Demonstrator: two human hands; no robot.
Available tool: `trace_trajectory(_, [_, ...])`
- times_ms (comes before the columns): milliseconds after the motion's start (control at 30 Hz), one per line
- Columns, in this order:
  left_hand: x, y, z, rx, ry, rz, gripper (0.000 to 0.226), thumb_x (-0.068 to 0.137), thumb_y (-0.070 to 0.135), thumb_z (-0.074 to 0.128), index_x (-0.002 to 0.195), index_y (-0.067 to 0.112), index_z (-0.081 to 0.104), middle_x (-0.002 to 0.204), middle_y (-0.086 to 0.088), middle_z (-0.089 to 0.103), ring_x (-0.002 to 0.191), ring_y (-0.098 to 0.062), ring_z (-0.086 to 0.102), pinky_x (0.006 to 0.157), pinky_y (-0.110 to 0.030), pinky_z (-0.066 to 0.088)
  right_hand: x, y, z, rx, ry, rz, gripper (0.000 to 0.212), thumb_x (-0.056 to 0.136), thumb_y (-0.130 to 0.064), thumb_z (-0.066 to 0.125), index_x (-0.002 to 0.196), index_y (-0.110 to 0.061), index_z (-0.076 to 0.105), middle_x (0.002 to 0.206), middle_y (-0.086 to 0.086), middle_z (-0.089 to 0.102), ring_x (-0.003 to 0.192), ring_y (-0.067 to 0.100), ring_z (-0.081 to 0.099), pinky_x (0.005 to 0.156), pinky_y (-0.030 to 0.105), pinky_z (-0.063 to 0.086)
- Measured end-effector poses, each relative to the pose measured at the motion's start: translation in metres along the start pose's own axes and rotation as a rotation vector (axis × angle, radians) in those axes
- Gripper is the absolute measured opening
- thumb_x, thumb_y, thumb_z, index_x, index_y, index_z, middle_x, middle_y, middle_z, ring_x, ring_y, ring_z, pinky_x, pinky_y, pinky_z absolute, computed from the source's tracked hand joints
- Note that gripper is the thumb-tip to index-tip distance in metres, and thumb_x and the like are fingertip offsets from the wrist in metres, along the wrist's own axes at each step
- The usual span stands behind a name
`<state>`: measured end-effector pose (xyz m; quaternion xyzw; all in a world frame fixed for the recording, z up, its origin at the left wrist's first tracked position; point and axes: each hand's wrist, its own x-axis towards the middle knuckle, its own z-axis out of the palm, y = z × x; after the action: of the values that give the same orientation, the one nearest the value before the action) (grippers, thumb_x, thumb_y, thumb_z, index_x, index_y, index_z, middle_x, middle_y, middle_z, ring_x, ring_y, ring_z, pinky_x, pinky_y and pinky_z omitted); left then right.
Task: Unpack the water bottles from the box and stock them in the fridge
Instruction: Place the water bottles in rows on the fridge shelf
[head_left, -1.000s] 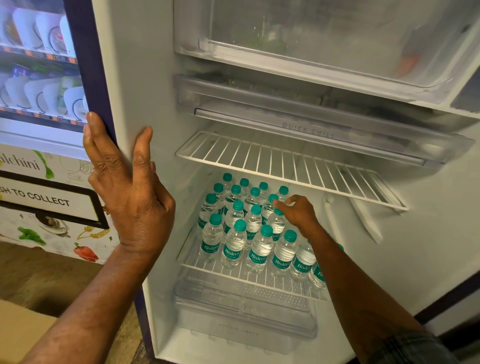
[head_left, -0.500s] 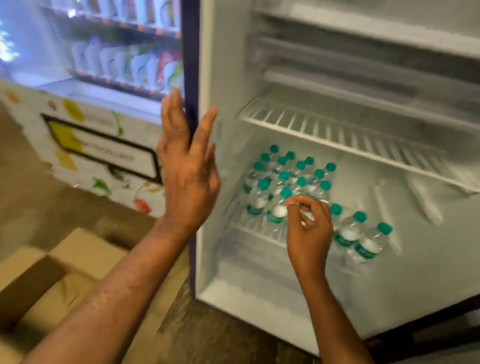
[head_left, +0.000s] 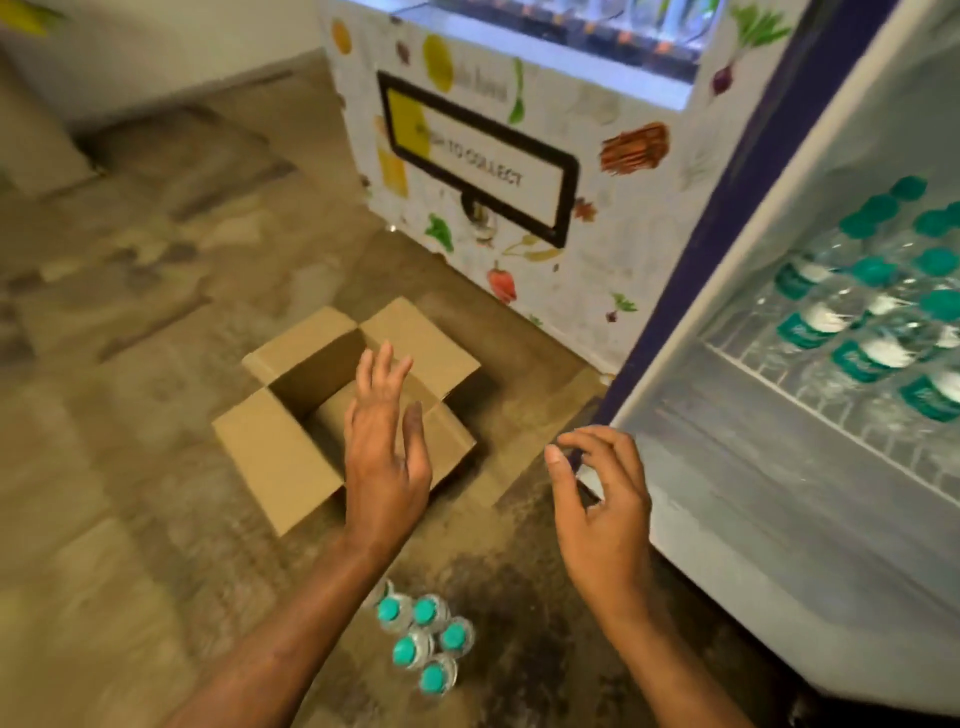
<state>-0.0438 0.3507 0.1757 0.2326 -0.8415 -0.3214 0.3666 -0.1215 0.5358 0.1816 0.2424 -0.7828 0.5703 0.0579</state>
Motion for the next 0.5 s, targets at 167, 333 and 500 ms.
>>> trace_trajectory(167, [-0.064, -0.086, -0.029, 0.074, -0.038, -0.220, 0.052, 0.105, 0.004, 0.054, 0.154, 0.016, 0.046, 0.161, 0.009, 0.039, 0.155, -0.009, 0.027, 0.124, -0.039, 0.026, -0.040, 0.014, 0.059, -0.065, -0.186, 0.006, 0.021, 0.092, -0.027, 0.067, 0.110, -0.016, 0.067, 0.115, -0.007, 0.054, 0.110, 0.010, 0.056, 0.090, 0.026, 0.050])
trace_trajectory(333, [-0.126, -0.159, -0.044, 0.190, -0.252, -0.417, 0.046, 0.106, 0.018, 0.056, 0.151, 0.022, 0.051, 0.150, -0.002, 0.057, 0.135, -0.022, 0.052, 0.114, -0.050, 0.045, -0.082, 0.052, 0.112, -0.188, -0.479, 0.005, 0.035, 0.094, -0.044, 0.059, 0.123, -0.024, 0.060, 0.123, -0.008, 0.047, 0.113, 0.009, 0.051, 0.088, 0.032, 0.052])
trace_trajectory(500, [-0.164, -0.204, -0.042, 0.242, -0.597, -0.563, 0.059, 0.104, 0.029, 0.061, 0.158, 0.026, 0.038, 0.159, 0.001, 0.046, 0.143, -0.024, 0.047, 0.119, -0.043, 0.040, -0.119, 0.082, 0.148, -0.358, -0.788, 0.013, 0.057, 0.092, -0.051, 0.058, 0.141, -0.028, 0.041, 0.137, -0.008, 0.037, 0.124, 0.009, 0.039, 0.100, 0.031, 0.047])
